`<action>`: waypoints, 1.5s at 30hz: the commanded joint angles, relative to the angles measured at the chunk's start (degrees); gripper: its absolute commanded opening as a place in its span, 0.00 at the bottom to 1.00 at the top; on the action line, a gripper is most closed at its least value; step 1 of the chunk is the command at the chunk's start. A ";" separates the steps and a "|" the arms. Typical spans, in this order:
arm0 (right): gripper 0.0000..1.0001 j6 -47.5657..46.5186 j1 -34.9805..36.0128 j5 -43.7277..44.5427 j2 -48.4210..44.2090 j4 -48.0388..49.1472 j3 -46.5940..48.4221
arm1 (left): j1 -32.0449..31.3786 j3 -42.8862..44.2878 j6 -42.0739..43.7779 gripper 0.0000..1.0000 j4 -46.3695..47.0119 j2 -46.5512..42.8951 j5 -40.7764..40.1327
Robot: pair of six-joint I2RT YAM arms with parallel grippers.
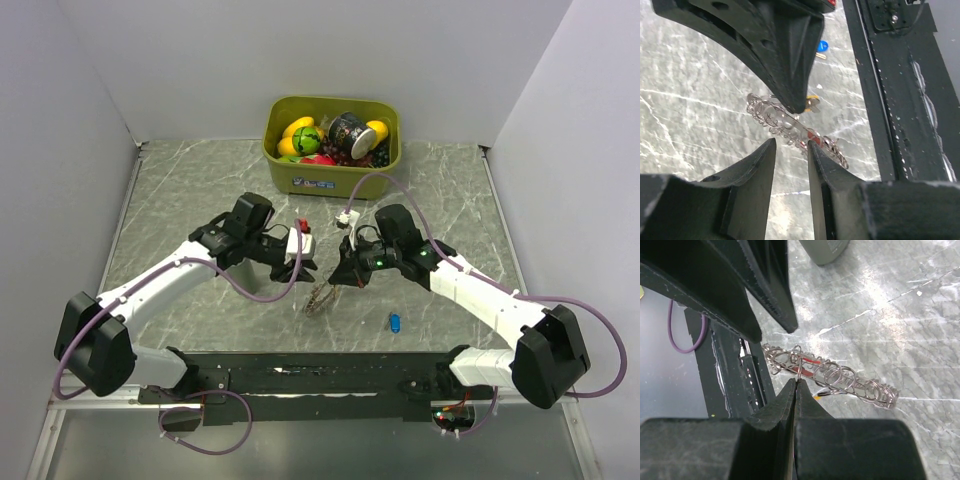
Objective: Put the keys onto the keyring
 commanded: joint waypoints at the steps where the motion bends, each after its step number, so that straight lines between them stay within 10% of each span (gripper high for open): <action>1: 0.00 -0.47 0.39 -0.54 -2.45 1.77 2.80 | 0.22 1.09 -1.10 0.38 5.32 1.31 1.89; 45: 0.00 1.64 0.39 -0.02 -3.59 5.02 0.34 | -0.40 10.94 6.02 0.21 -3.73 11.95 10.59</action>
